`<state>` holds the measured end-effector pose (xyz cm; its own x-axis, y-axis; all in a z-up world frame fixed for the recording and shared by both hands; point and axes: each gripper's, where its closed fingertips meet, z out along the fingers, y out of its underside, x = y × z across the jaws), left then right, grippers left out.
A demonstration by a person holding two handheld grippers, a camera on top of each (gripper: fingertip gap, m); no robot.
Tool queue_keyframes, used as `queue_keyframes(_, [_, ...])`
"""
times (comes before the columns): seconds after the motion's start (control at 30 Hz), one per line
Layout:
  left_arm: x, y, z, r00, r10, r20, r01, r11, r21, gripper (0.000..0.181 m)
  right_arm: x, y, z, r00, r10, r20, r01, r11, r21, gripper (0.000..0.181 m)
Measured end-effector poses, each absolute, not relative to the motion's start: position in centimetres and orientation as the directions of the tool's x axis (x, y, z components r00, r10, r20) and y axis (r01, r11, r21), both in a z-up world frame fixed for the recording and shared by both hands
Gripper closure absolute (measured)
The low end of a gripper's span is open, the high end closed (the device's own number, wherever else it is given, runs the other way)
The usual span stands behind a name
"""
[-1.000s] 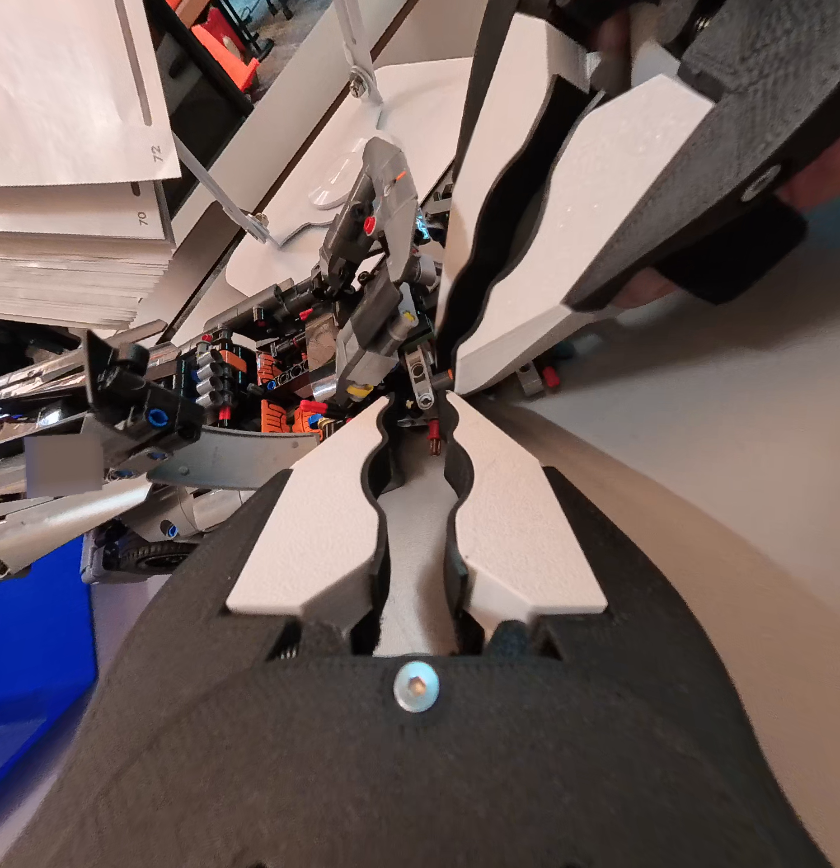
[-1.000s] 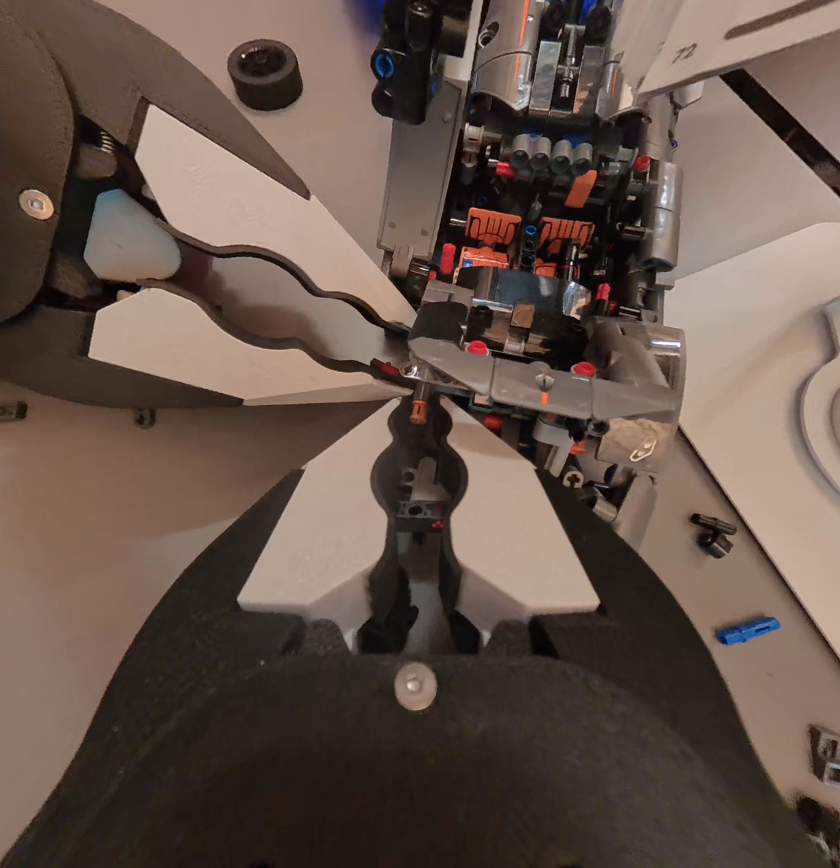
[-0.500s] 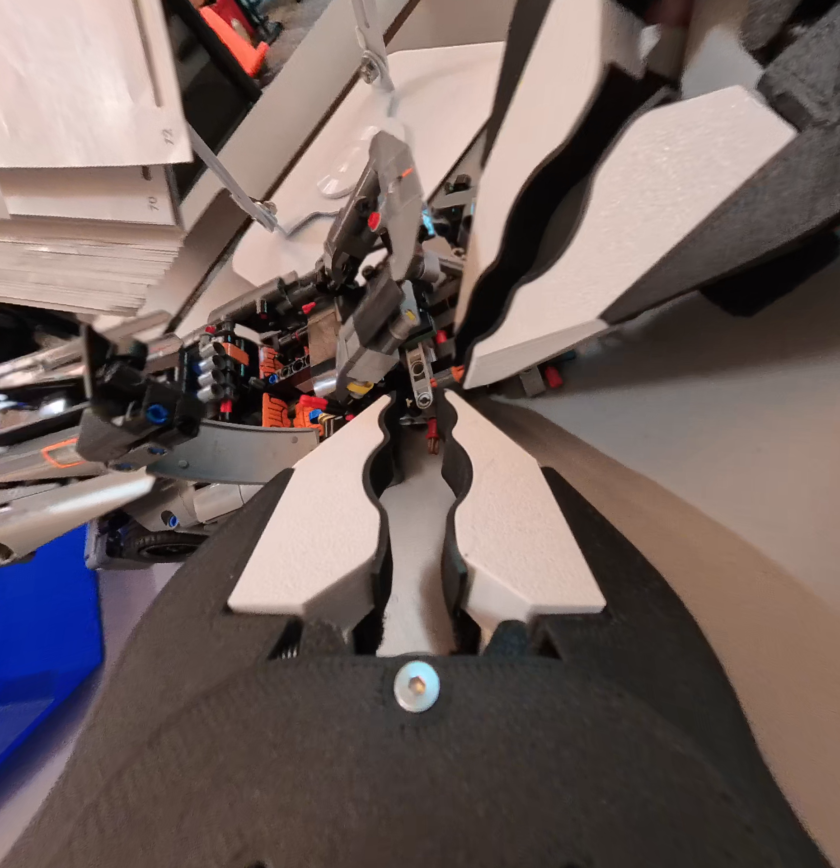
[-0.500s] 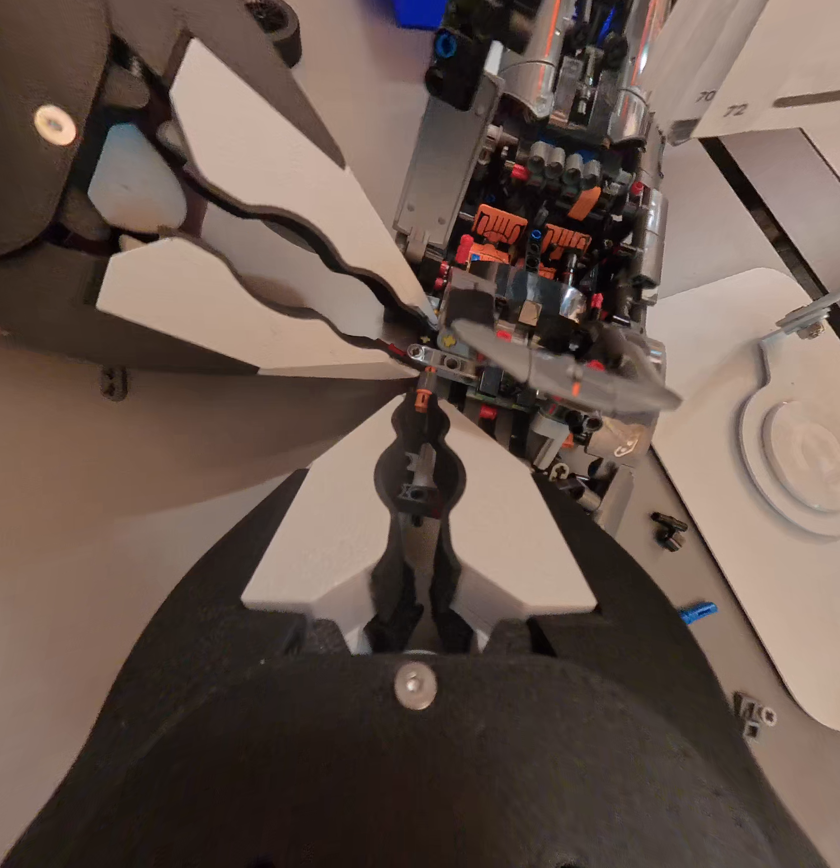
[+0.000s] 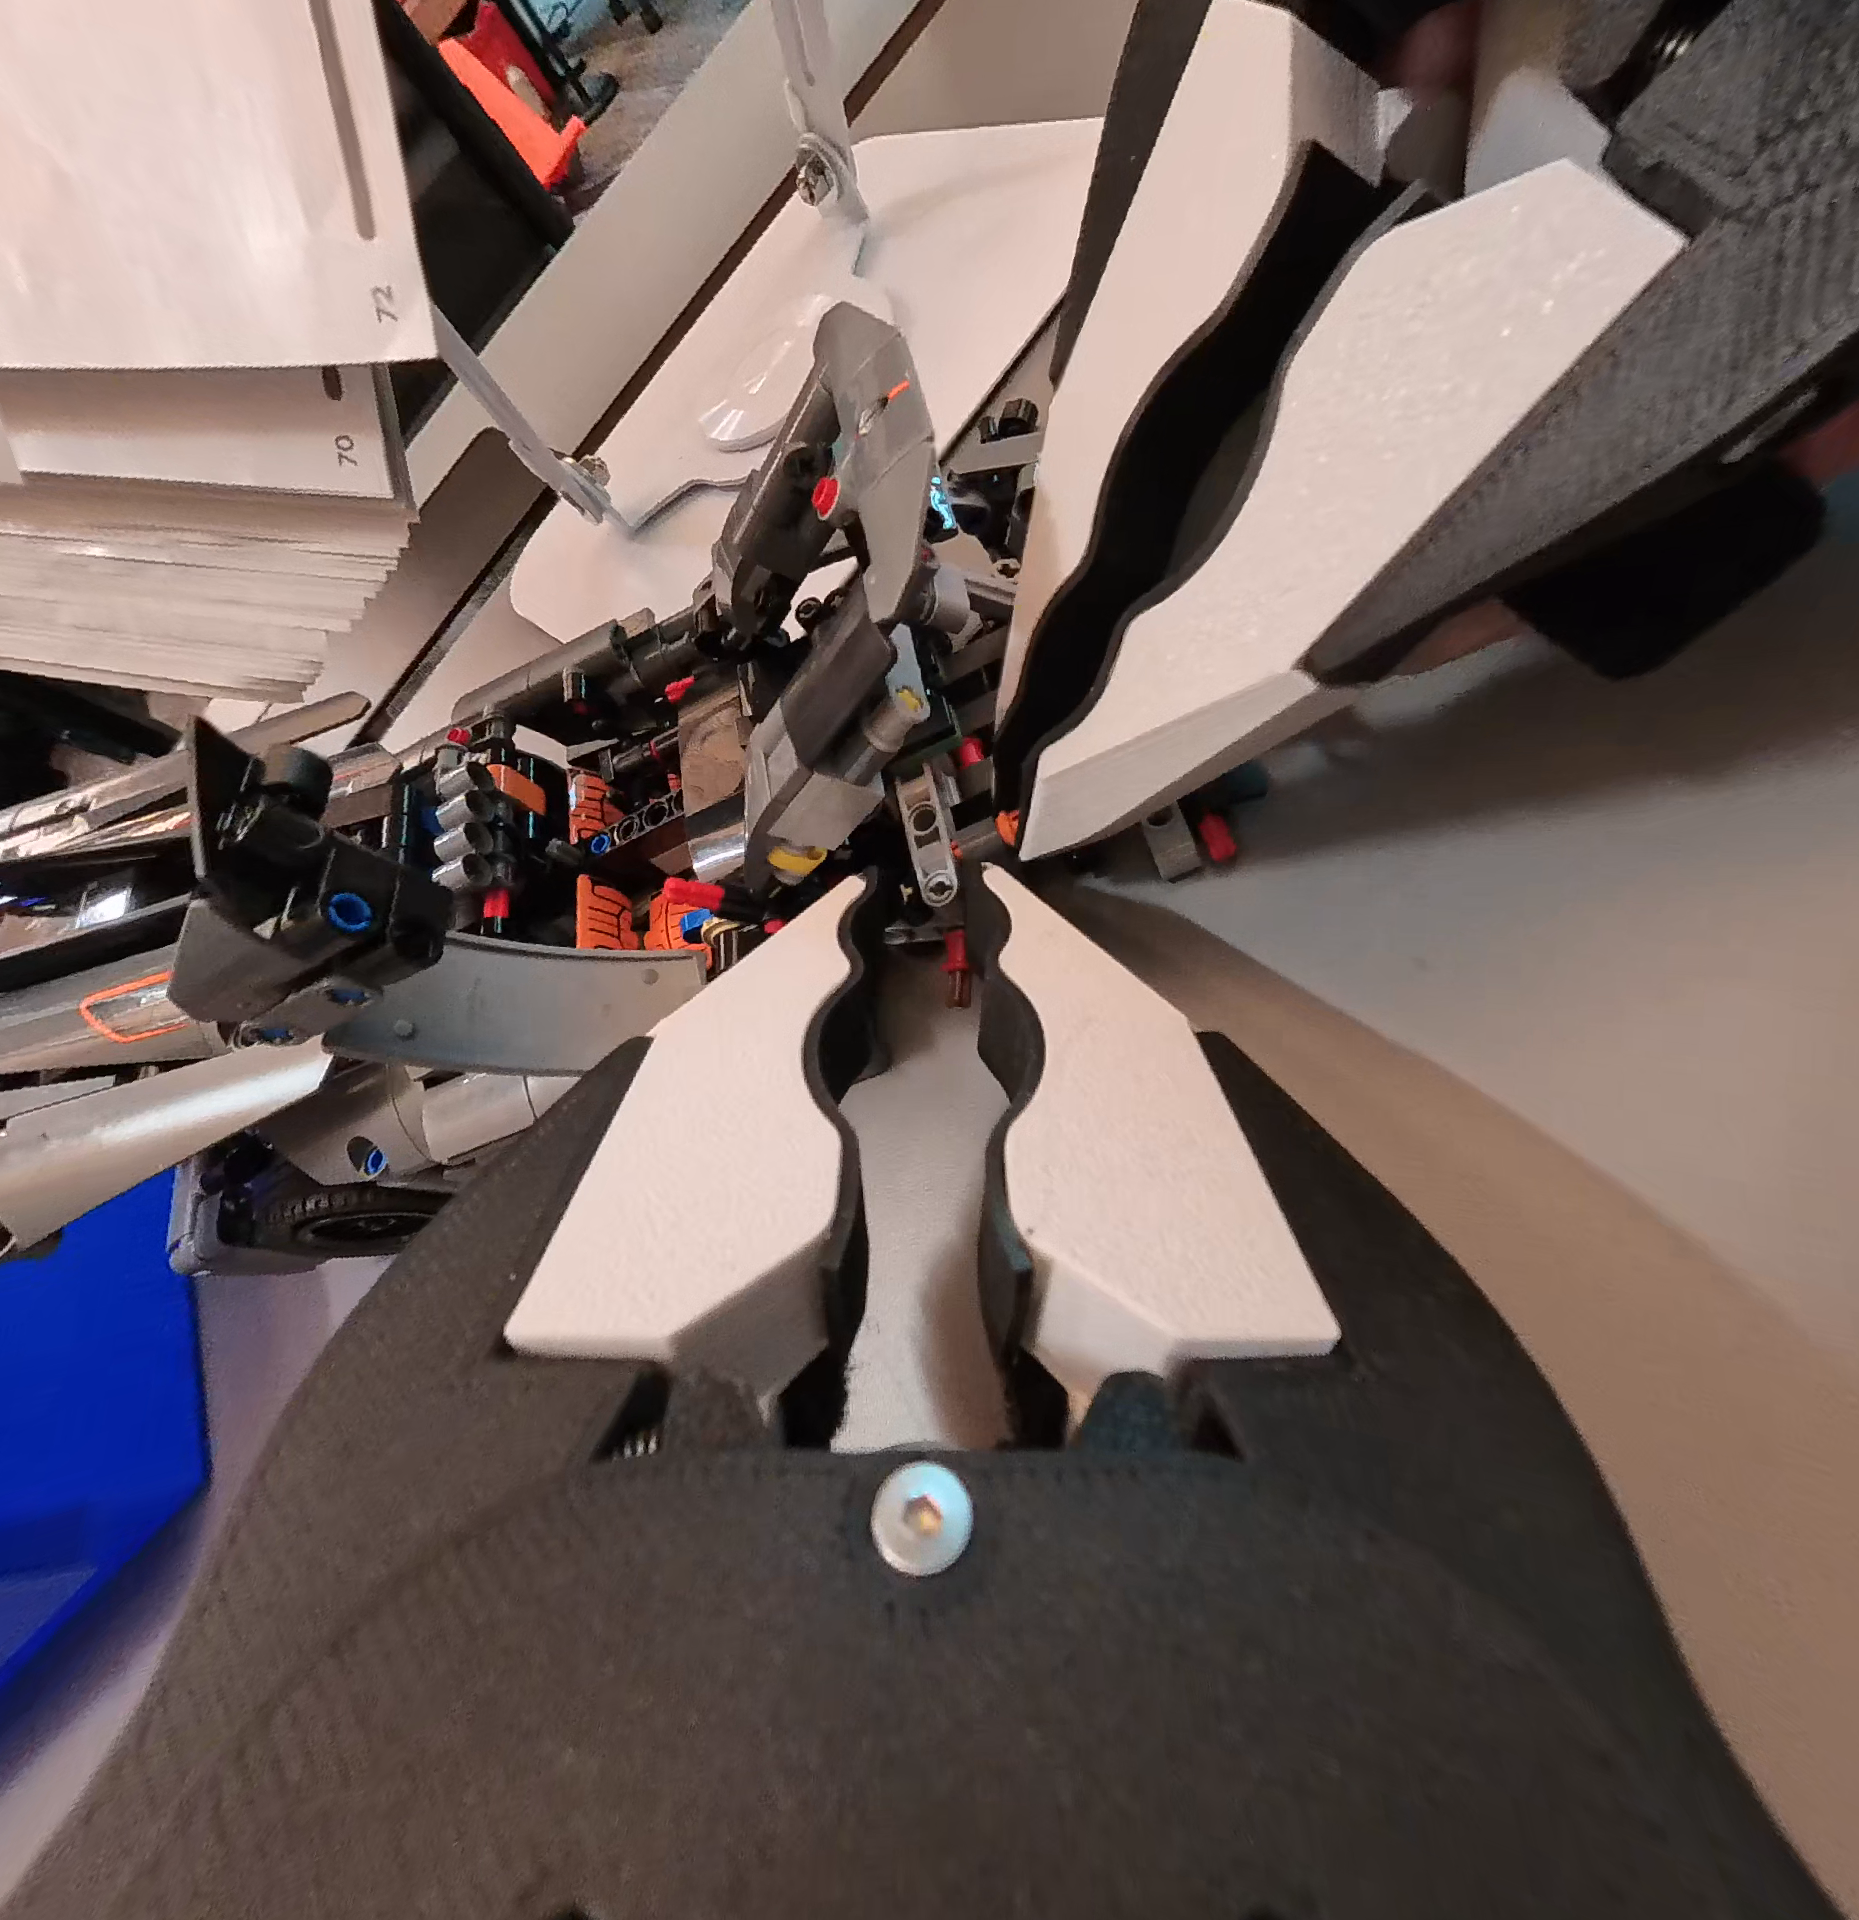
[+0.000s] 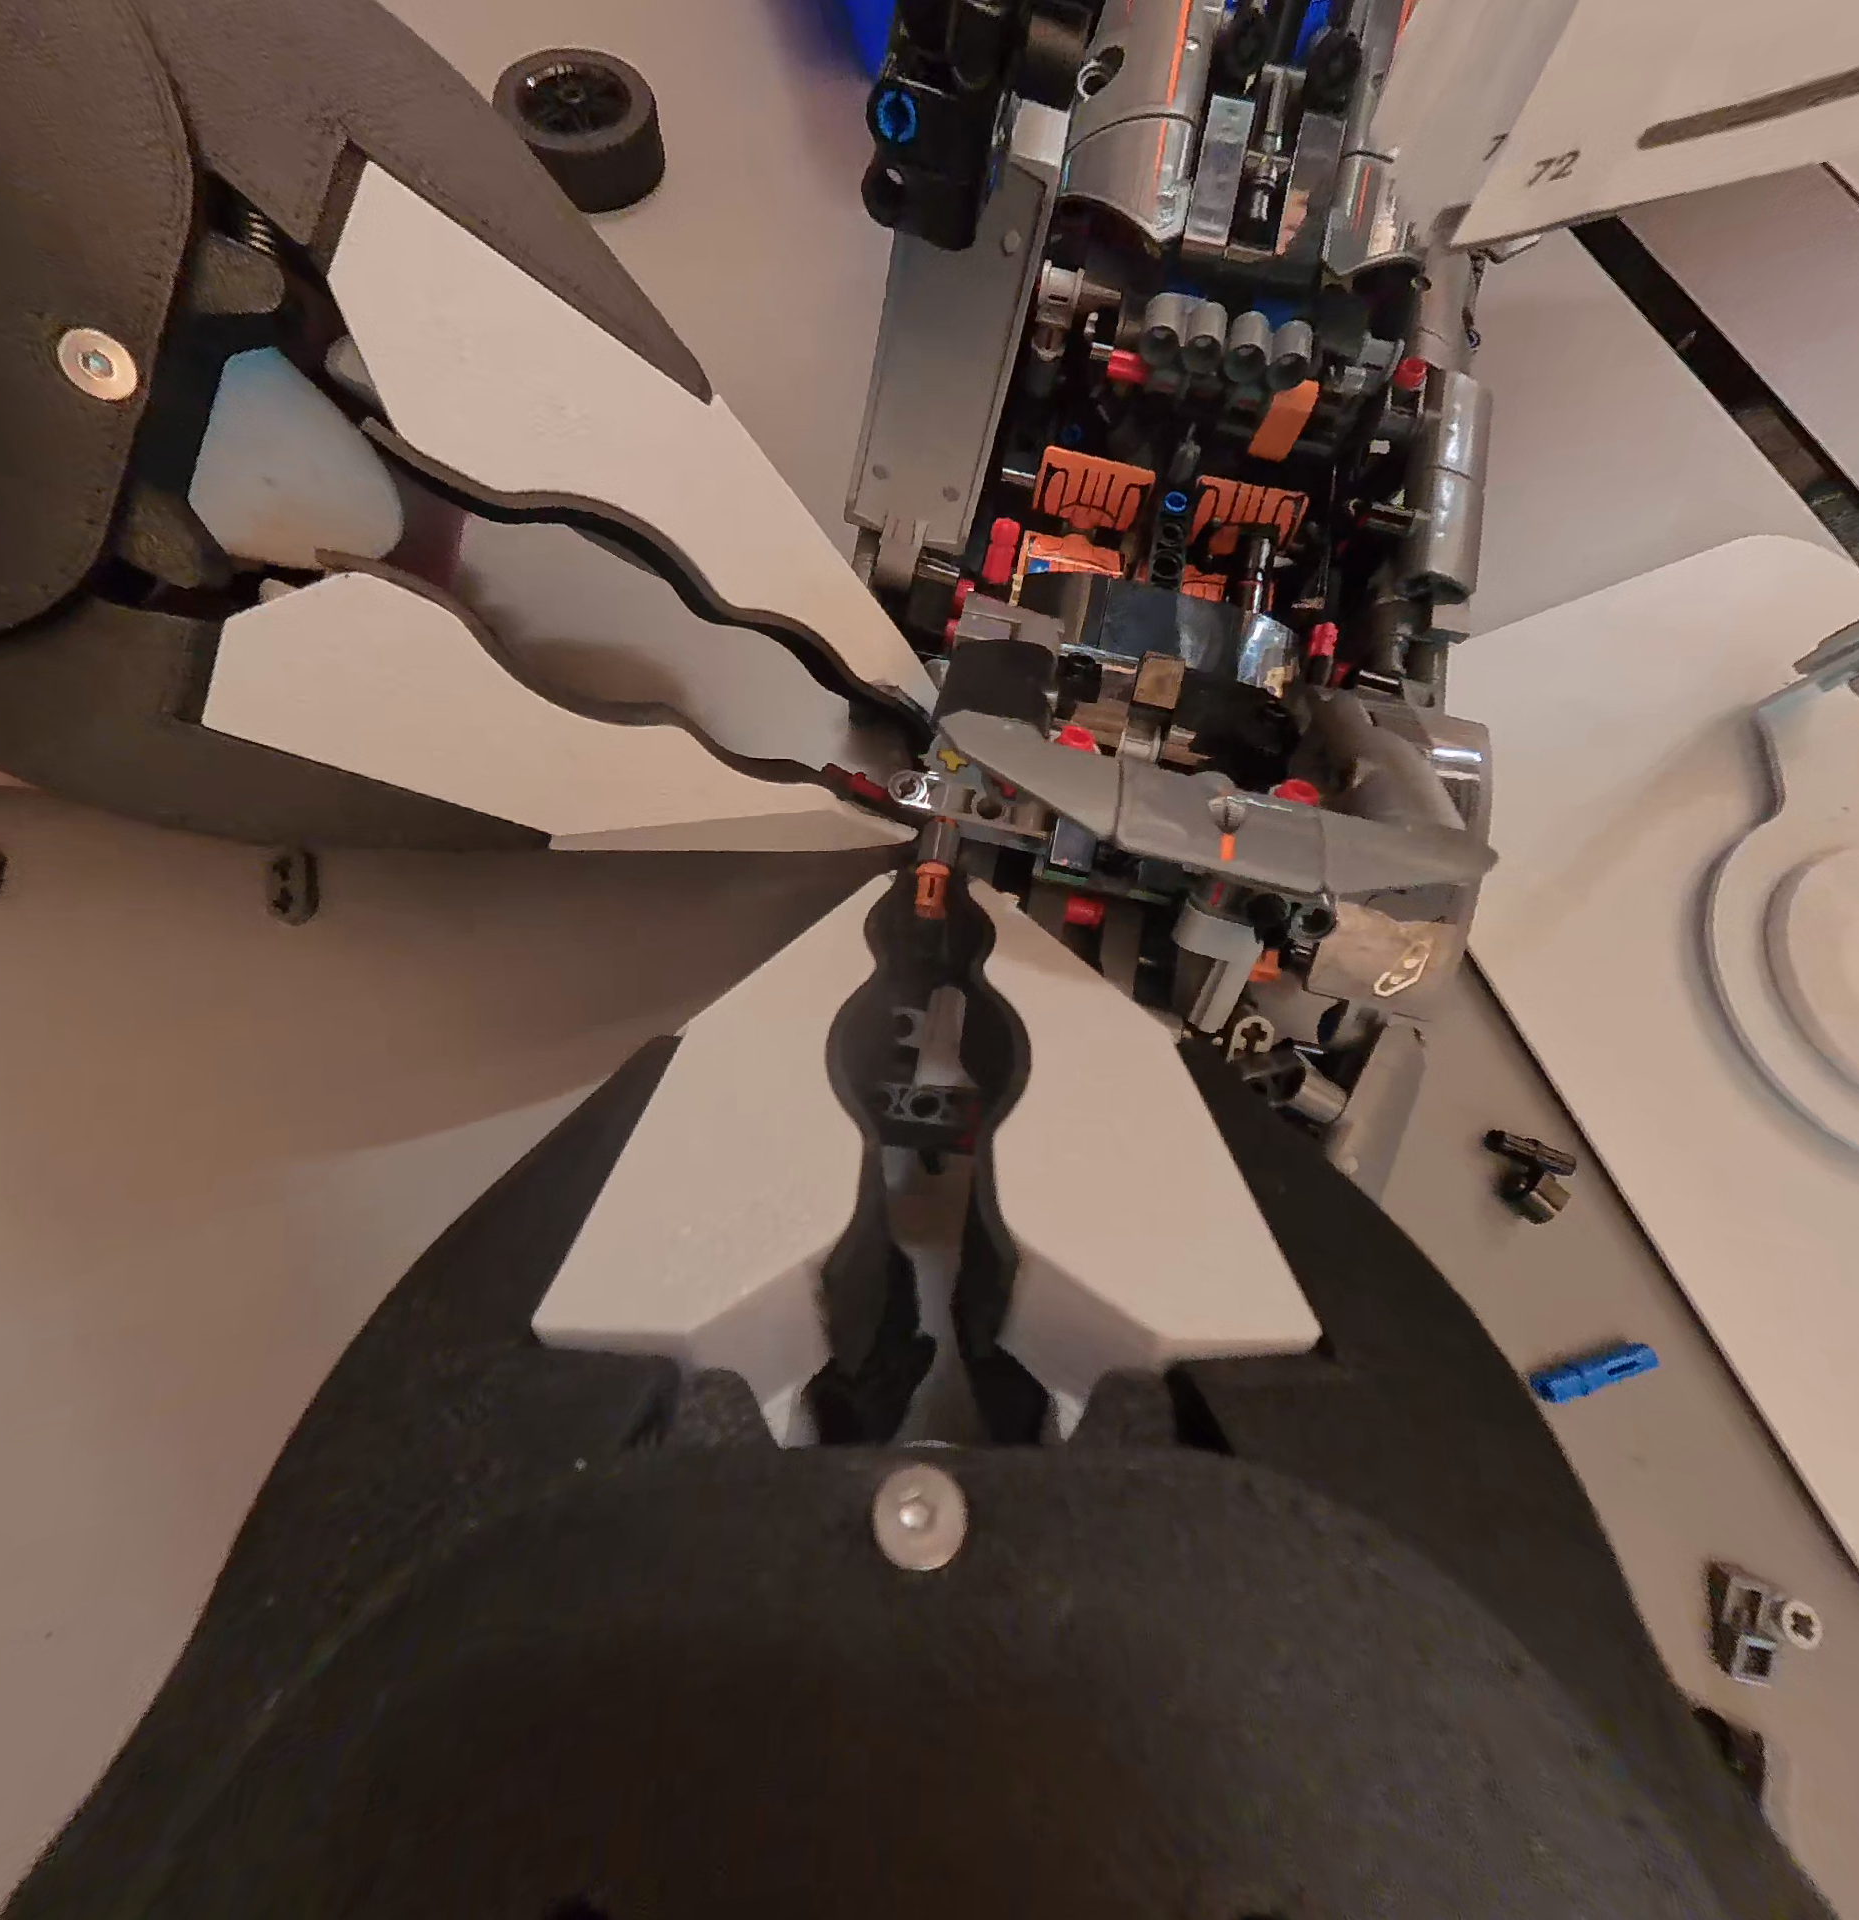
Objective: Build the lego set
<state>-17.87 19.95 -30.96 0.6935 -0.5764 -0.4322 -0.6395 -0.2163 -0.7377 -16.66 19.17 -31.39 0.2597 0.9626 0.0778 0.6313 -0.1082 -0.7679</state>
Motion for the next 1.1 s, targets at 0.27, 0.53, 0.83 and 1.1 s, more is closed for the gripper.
queue_keyframes(0.27, [-17.8, 19.9, -31.0, 0.692, -0.584, -0.424, -0.636, -0.216, -0.74, 0.17, -16.3, 18.9, -31.5, 0.24, 0.954, 0.179, 0.668, -0.028, -0.744, 0.179])
queue_keyframes(0.53, [-17.6, 19.7, -31.0, 0.681, -0.6, -0.42, -0.639, -0.206, -0.742, 0.17, -16.1, 18.7, -31.6, 0.239, 0.953, 0.186, 0.67, -0.023, -0.742, 0.179])
queue_keyframes(0.83, [-18.1, 18.9, -31.0, 0.64, -0.646, -0.416, -0.656, -0.178, -0.734, 0.171, -16.1, 18.7, -31.4, 0.222, 0.971, 0.093, 0.641, -0.073, -0.764, 0.176])
queue_keyframes(1.1, [-18.2, 18.7, -32.1, 0.58, -0.667, -0.468, -0.728, -0.166, -0.666, 0.17, -16.3, 18.8, -31.4, 0.208, 0.976, 0.063, 0.634, -0.085, -0.769, 0.176])
